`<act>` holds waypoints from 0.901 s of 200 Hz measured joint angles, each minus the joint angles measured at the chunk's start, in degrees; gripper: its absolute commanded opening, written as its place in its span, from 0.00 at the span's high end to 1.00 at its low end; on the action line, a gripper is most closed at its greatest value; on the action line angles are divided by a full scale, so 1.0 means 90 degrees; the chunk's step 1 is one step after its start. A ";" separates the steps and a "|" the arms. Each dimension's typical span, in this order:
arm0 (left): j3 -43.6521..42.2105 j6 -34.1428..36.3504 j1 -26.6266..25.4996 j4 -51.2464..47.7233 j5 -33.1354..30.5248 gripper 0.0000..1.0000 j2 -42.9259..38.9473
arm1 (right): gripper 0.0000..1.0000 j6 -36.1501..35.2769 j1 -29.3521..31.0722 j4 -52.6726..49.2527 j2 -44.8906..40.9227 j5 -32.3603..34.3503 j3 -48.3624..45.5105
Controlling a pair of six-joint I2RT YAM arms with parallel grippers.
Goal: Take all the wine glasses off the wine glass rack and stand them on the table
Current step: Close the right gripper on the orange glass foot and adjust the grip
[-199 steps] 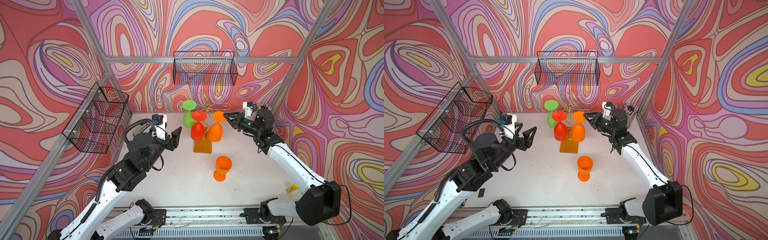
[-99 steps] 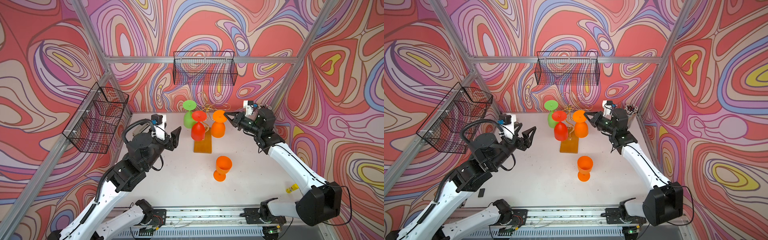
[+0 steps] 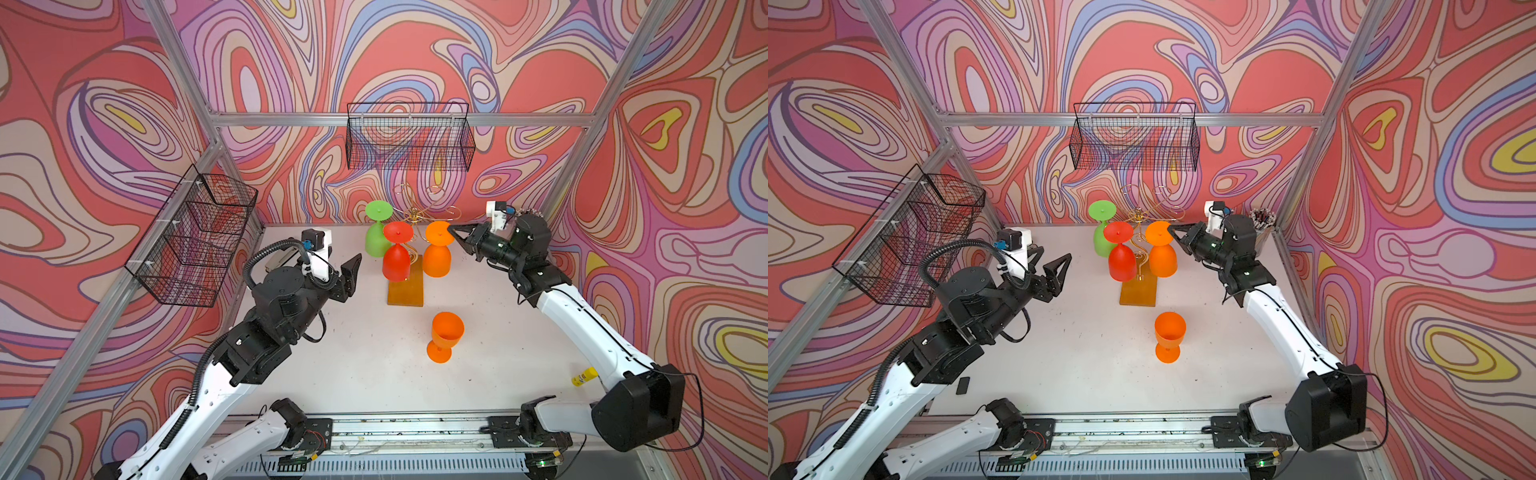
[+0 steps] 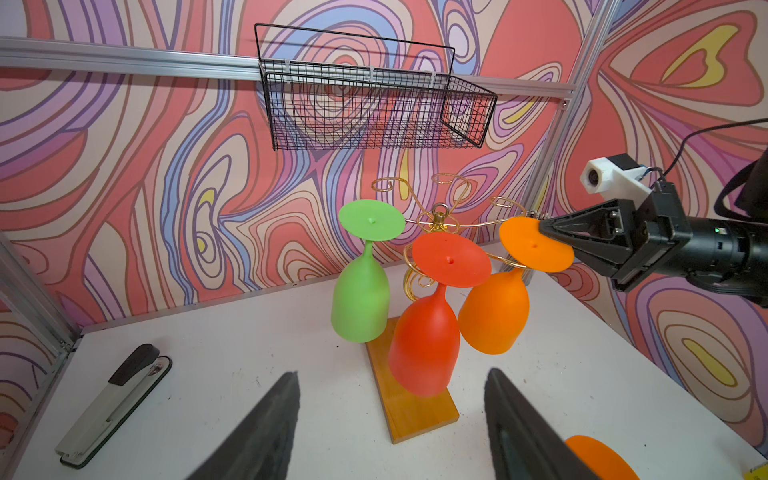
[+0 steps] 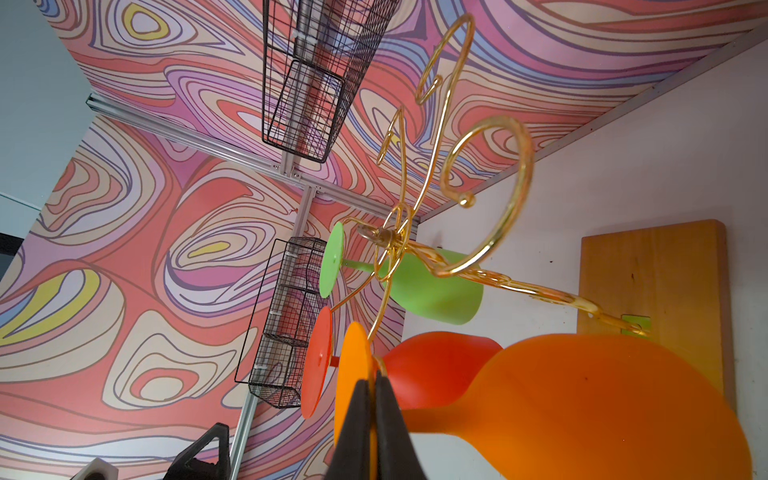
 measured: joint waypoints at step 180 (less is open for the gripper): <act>-0.0131 0.0005 0.0002 -0.0012 -0.0015 0.31 -0.0219 | 1.00 0.0743 0.0000 0.0146 0.0010 -0.0369 0.0066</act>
